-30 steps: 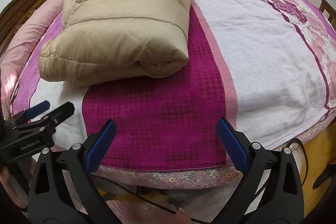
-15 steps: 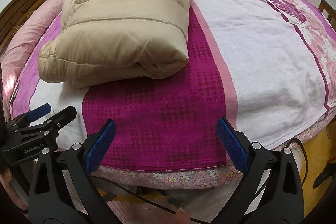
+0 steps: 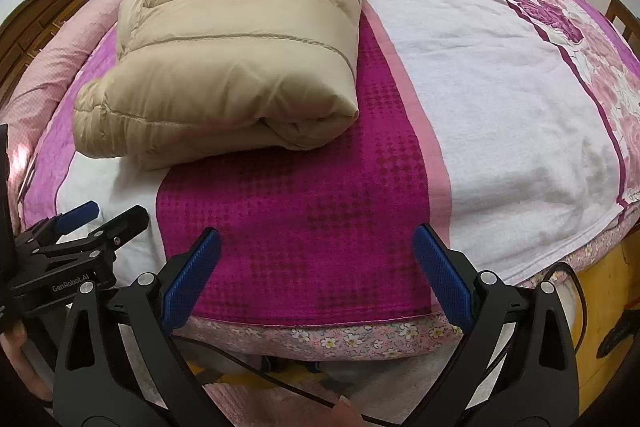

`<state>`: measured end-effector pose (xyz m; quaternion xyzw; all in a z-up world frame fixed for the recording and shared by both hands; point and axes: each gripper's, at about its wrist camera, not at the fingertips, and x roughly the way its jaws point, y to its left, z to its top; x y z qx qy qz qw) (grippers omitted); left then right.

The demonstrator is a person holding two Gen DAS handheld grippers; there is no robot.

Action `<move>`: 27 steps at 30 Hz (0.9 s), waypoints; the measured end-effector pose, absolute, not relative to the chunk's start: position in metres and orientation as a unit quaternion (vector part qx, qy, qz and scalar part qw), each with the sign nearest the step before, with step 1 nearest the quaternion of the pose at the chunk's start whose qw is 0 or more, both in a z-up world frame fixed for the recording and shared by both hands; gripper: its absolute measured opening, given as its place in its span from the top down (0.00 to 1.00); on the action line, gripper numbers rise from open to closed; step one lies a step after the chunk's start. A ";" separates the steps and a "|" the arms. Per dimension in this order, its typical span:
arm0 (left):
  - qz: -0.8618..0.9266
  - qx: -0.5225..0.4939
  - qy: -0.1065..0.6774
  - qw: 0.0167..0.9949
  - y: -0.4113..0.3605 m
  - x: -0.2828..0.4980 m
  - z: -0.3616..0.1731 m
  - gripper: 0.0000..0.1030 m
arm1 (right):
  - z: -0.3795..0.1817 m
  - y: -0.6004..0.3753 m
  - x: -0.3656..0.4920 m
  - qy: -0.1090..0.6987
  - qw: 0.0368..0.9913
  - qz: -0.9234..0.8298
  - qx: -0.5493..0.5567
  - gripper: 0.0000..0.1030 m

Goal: Fold large clothes

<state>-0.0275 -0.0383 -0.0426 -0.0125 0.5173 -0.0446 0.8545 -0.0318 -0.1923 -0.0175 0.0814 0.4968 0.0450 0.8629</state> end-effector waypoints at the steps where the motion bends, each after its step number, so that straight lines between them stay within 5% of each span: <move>1: -0.044 -0.012 0.517 0.854 -0.038 -0.027 -0.043 0.06 | -0.018 -0.192 -0.032 0.496 0.863 0.045 0.082 0.07; 27: -0.042 -0.017 0.524 0.851 -0.036 -0.025 -0.046 0.06 | -0.018 -0.195 -0.029 0.497 0.863 0.050 0.083 0.07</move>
